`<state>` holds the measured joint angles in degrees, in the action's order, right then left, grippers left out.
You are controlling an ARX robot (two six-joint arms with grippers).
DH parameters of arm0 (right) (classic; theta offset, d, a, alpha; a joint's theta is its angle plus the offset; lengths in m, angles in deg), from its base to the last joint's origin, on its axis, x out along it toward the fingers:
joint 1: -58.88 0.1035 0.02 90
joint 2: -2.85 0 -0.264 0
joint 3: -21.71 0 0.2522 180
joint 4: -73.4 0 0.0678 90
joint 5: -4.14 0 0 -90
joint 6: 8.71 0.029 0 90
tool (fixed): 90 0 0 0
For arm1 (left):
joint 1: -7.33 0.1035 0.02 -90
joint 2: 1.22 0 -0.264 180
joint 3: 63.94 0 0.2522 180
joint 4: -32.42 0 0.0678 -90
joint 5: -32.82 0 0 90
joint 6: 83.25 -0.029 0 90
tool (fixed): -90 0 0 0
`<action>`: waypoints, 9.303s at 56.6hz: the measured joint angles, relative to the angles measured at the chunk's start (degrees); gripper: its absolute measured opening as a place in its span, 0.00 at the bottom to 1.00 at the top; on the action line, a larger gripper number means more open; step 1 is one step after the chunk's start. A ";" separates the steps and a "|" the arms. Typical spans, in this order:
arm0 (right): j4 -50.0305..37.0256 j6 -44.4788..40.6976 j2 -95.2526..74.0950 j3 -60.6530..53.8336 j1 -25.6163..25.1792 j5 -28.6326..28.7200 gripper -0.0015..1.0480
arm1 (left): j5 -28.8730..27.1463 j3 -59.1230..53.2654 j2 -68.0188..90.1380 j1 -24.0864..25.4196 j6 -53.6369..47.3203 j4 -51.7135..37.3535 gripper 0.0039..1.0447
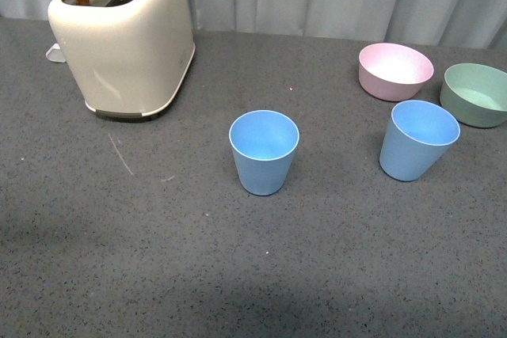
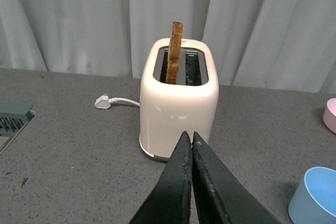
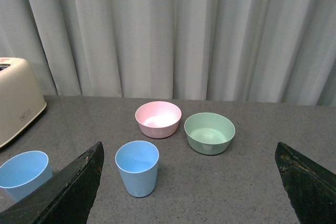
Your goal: Stack blue cups with both arms
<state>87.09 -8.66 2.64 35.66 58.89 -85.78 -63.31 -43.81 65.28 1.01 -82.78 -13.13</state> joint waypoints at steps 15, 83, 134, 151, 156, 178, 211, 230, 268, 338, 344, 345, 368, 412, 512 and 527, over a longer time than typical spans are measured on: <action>0.00 0.00 0.00 0.00 0.00 0.00 0.91 | 5.60 -3.65 -12.44 5.14 -0.04 8.81 0.03; 0.00 0.00 0.00 0.00 0.00 0.00 0.91 | 6.12 -5.29 -53.07 6.19 -0.04 45.64 0.03; 0.00 0.00 0.00 0.00 0.00 -0.02 0.91 | 6.14 -5.29 -66.25 6.19 -0.04 59.17 0.50; 5.11 -9.35 -10.16 3.26 -0.24 -0.33 0.91 | 6.14 -5.29 -66.27 6.19 -0.17 59.17 0.94; -4.48 -10.99 -22.38 4.96 -0.39 0.79 0.91 | 6.14 -5.29 -66.27 6.19 -0.17 59.19 0.94; -14.03 0.44 -79.89 30.45 -0.87 2.97 0.91 | 6.14 -5.29 -66.27 6.19 -0.17 59.19 0.94; -1.92 12.87 -112.80 56.15 4.00 -1.31 0.91 | 6.14 -5.29 -66.27 6.19 -0.17 59.19 0.94; 2.32 13.40 -117.07 60.65 4.52 -3.02 0.64 | 6.14 -5.29 -66.27 6.19 -0.17 59.19 0.94; 4.55 17.25 -114.84 61.13 4.72 2.51 0.01 | 6.14 -5.29 -66.27 6.19 -0.17 59.19 0.94; 10.38 28.09 -107.30 64.57 22.49 13.35 0.01 | 6.14 -5.29 -66.27 6.19 -0.20 59.19 0.94; 10.47 28.06 -107.30 64.81 22.53 13.33 0.01 | 6.14 -5.29 -66.27 6.19 -0.17 59.19 0.94; 10.49 28.06 -107.30 64.81 22.53 13.33 0.05 | 6.14 -5.29 -66.27 6.19 -0.17 59.19 0.94; 5.73 24.90 -106.22 63.28 22.14 9.01 0.82 | 6.14 -5.29 -66.27 6.19 -0.17 59.19 0.94; -66.69 0.04 -83.82 15.82 11.67 -11.50 0.01 | 6.10 -5.29 -66.29 6.19 -0.20 59.28 0.94; -14.99 0.00 -14.64 -0.02 0.13 -0.15 0.01 | 6.12 -5.29 -66.29 6.19 -0.20 59.28 0.94; -10.75 0.00 -10.32 -0.02 0.13 -0.15 0.01 | 6.12 -5.29 -66.29 6.19 -0.20 59.28 0.94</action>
<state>76.33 -8.66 -7.68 35.64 59.02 -85.94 -57.19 -49.10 -1.01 7.19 -82.97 46.14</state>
